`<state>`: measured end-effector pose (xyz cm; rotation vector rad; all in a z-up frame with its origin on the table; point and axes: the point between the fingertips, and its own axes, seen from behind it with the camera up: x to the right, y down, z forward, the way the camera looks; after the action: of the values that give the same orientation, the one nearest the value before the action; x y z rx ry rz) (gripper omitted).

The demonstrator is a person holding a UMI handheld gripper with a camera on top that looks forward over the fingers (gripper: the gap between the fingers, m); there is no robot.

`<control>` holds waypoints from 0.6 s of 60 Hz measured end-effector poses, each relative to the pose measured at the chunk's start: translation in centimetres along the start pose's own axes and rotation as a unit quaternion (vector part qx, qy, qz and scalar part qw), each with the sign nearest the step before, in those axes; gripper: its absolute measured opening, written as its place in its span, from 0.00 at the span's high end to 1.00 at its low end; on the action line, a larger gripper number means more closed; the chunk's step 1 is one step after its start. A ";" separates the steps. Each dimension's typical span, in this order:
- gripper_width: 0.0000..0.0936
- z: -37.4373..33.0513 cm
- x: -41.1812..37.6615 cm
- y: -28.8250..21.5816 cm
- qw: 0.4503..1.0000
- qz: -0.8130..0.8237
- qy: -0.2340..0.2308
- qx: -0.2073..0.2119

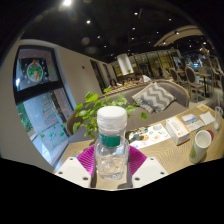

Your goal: Pour water

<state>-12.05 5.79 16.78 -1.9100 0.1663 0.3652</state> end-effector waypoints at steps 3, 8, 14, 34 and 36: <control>0.57 -1.0 0.9 -2.5 0.998 0.062 -0.025 0.009; 0.57 -2.1 2.9 -6.0 0.980 0.187 -0.067 0.015; 0.57 -3.5 5.1 -8.9 0.924 0.362 -0.122 0.012; 0.57 -2.5 17.4 -8.6 0.662 0.726 -0.184 0.021; 0.57 -2.3 18.1 -8.1 0.640 0.744 -0.188 0.018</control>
<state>7.72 7.70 18.77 -1.1500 1.4701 1.7971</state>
